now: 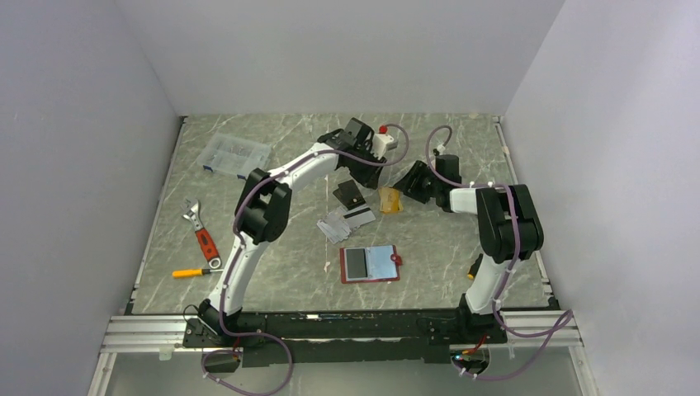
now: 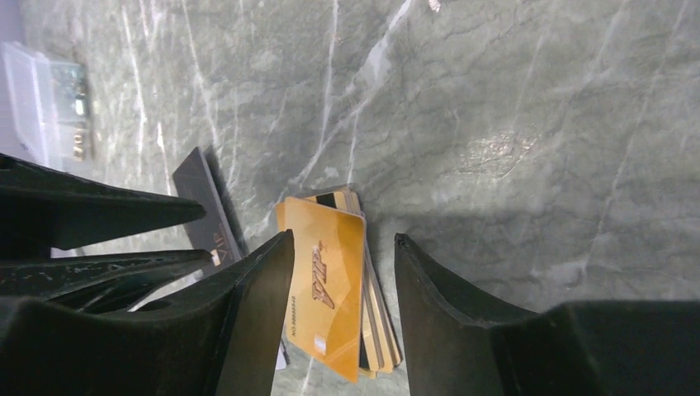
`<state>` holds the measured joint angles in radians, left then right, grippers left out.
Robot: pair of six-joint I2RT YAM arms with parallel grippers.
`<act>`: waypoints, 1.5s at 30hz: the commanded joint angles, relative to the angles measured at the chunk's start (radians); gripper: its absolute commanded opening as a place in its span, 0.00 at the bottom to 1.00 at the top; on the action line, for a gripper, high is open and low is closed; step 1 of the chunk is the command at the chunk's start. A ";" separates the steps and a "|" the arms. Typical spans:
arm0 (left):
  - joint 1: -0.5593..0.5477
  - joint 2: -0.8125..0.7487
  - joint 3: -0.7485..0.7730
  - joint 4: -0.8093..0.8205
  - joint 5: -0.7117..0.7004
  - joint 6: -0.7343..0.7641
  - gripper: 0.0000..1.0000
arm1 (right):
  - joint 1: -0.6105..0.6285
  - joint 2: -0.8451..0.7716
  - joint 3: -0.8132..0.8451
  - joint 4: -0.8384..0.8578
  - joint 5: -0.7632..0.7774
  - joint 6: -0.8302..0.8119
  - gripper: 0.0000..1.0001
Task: Put the credit cards into the card holder
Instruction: Pick up the credit card from the storage box.
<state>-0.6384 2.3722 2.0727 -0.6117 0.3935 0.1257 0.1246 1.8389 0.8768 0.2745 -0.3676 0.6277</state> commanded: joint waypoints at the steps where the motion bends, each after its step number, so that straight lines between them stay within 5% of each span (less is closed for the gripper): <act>1: -0.019 0.006 0.038 -0.005 0.048 -0.037 0.35 | 0.000 0.006 -0.073 0.040 -0.047 0.054 0.51; 11: -0.022 0.070 0.078 -0.061 0.007 -0.052 0.17 | 0.027 -0.048 -0.179 0.083 -0.056 0.108 0.49; 28: -0.036 0.033 0.013 -0.041 -0.001 0.001 0.18 | 0.044 -0.129 -0.194 0.006 0.063 0.110 0.51; 45: -0.063 -0.054 -0.068 0.021 -0.020 0.072 0.21 | 0.027 -0.014 -0.215 0.169 -0.011 0.208 0.45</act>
<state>-0.6865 2.3901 1.9999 -0.6270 0.3683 0.1734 0.1558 1.7763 0.6876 0.4534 -0.4026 0.8310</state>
